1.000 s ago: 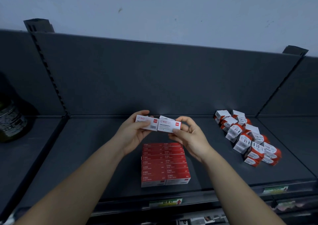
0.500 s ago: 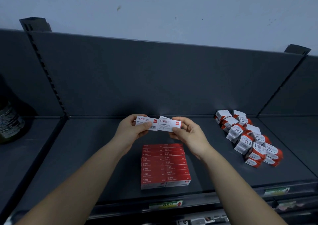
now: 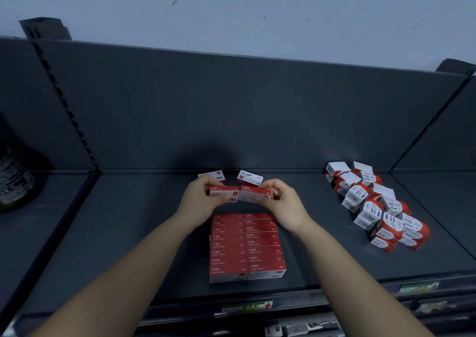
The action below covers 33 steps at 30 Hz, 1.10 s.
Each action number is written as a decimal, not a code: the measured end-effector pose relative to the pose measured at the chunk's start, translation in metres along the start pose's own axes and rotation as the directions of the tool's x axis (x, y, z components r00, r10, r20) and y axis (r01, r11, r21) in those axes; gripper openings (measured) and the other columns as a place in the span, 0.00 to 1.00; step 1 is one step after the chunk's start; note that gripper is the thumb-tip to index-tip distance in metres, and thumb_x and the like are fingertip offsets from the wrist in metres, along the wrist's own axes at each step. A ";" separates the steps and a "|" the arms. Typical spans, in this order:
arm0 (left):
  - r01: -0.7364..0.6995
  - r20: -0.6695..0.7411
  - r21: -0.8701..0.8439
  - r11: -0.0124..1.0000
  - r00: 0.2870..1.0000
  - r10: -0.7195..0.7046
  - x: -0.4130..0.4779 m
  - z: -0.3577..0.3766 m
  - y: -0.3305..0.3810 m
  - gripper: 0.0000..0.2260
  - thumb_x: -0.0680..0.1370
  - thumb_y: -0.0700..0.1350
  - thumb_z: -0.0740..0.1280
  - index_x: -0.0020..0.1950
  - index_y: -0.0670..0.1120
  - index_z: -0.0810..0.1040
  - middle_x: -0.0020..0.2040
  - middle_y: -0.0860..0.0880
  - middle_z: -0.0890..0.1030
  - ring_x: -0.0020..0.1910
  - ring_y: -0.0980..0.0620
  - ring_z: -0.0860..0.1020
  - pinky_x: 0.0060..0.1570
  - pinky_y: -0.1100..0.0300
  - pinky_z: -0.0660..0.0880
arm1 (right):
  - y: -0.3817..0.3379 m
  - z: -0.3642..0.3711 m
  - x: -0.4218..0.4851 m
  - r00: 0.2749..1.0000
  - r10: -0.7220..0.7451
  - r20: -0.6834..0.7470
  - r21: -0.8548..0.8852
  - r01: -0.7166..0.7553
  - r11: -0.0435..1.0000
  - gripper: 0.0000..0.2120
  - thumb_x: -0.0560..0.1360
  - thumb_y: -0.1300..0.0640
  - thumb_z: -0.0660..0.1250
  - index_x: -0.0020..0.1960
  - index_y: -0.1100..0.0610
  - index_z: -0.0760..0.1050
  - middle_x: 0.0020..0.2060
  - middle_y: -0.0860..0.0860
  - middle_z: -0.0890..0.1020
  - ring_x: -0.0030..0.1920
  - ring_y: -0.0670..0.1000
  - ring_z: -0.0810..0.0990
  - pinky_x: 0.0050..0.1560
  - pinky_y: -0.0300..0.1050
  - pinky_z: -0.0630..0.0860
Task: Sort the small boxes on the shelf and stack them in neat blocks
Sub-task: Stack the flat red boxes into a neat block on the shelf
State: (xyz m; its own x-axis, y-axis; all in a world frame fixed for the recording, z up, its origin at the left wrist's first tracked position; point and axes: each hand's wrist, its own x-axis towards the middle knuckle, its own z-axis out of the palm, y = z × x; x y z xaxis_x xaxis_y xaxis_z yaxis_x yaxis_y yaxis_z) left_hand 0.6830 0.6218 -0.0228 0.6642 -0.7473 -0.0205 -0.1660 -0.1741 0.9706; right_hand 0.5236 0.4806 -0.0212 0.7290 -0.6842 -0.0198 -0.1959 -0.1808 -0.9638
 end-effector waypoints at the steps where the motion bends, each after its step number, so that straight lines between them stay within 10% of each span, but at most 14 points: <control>1: 0.018 0.009 0.005 1.000 1.000 -0.018 0.001 0.001 -0.004 0.08 0.73 0.41 0.74 0.50 0.46 0.77 0.48 0.50 0.82 0.48 0.54 0.81 0.44 0.64 0.77 | 0.004 -0.001 0.001 1.000 0.022 -0.001 -0.030 -0.022 0.999 0.07 0.75 0.62 0.72 0.51 0.59 0.77 0.41 0.56 0.85 0.39 0.49 0.81 0.44 0.48 0.79; 14: 0.051 0.247 0.054 0.997 0.967 -0.063 -0.005 0.004 -0.037 0.10 0.84 0.45 0.57 0.55 0.55 0.77 0.52 0.50 0.81 0.48 0.54 0.80 0.48 0.58 0.77 | 0.034 -0.008 -0.004 0.989 0.126 0.072 0.014 -0.128 0.992 0.05 0.79 0.57 0.67 0.52 0.57 0.79 0.38 0.52 0.83 0.39 0.49 0.83 0.46 0.45 0.78; 33: 0.003 0.339 0.028 1.000 0.941 -0.012 -0.011 0.000 -0.043 0.09 0.82 0.47 0.61 0.55 0.54 0.80 0.51 0.52 0.83 0.49 0.55 0.82 0.50 0.60 0.77 | 0.041 -0.013 -0.007 0.981 0.084 0.173 -0.033 -0.080 0.996 0.08 0.80 0.57 0.65 0.53 0.59 0.81 0.48 0.60 0.84 0.45 0.52 0.83 0.53 0.48 0.78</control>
State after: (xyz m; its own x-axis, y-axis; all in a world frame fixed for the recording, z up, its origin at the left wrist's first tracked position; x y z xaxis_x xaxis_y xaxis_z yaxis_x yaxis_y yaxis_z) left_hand 0.6830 0.6371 -0.0642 0.3800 -0.9181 -0.1125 -0.1843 -0.1943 0.9635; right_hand 0.5019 0.4692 -0.0569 0.8121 -0.5648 -0.1465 -0.2751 -0.1491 -0.9498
